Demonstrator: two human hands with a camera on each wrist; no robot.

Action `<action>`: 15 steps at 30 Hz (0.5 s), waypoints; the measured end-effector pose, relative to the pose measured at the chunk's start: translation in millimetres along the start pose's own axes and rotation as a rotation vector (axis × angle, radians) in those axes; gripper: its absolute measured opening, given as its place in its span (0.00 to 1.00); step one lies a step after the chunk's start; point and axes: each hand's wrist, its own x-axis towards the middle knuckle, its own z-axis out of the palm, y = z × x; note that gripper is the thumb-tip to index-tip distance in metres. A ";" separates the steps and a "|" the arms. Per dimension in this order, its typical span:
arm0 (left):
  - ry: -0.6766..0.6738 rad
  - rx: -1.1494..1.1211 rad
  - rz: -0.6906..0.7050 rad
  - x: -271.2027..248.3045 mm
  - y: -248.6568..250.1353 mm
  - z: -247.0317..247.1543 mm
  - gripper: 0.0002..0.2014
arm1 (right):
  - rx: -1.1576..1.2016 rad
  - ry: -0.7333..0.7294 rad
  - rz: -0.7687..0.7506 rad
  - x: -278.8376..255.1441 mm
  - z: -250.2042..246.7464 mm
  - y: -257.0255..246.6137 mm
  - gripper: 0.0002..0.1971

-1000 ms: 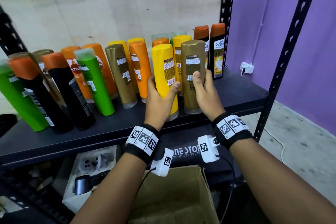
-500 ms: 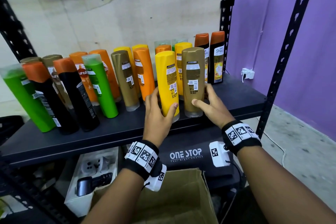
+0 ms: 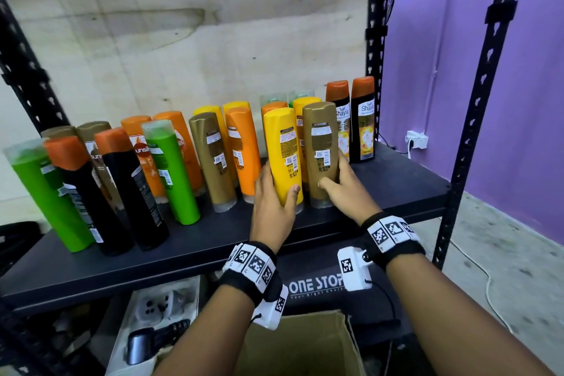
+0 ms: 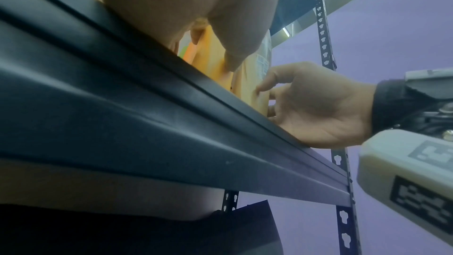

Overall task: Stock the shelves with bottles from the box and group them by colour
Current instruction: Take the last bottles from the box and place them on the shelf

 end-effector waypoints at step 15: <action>-0.047 -0.199 -0.148 20.0 -10.3 20.4 0.42 | 0.290 -0.020 0.101 22.8 18.0 -5.1 0.38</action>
